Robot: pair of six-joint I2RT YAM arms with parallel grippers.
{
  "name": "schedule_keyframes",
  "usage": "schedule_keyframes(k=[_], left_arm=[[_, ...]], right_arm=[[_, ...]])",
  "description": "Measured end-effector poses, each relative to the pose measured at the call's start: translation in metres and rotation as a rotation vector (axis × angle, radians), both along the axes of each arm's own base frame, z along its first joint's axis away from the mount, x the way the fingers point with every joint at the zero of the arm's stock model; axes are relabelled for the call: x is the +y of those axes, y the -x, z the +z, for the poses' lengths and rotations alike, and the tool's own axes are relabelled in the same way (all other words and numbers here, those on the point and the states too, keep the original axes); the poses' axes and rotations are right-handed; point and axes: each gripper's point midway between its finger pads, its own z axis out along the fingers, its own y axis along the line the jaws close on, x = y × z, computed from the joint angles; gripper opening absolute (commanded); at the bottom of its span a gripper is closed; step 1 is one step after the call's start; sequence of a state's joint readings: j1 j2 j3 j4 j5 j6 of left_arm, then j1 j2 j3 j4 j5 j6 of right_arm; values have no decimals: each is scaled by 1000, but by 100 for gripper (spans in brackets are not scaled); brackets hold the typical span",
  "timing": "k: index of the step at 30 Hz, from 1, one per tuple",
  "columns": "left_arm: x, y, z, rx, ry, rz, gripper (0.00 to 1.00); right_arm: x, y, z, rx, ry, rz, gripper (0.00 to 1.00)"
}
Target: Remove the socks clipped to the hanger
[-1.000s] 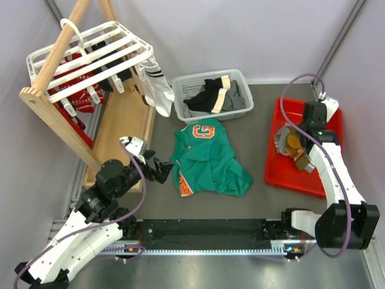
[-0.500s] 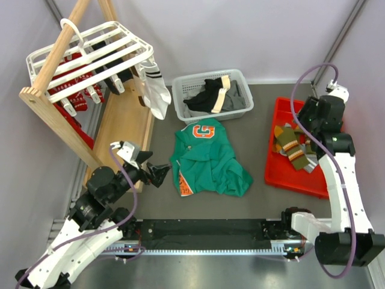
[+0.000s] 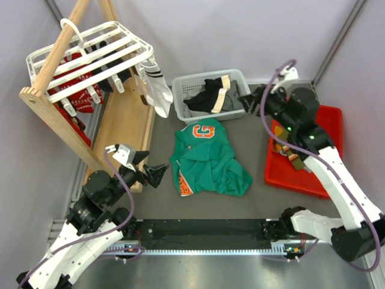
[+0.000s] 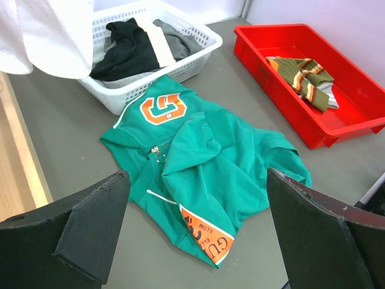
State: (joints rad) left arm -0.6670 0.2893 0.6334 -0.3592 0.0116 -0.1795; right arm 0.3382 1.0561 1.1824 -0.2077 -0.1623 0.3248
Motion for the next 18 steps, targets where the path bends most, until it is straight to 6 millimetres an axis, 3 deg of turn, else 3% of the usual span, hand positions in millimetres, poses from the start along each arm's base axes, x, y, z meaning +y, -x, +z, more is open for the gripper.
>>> schedule_keyframes(k=[7, 18], left_arm=[[1, -3, -4, 9, -12, 15, 99], [7, -8, -6, 13, -21, 57, 99]], right_arm=[[102, -13, 20, -117, 30, 247, 63], [218, -47, 32, -266, -30, 476, 64]])
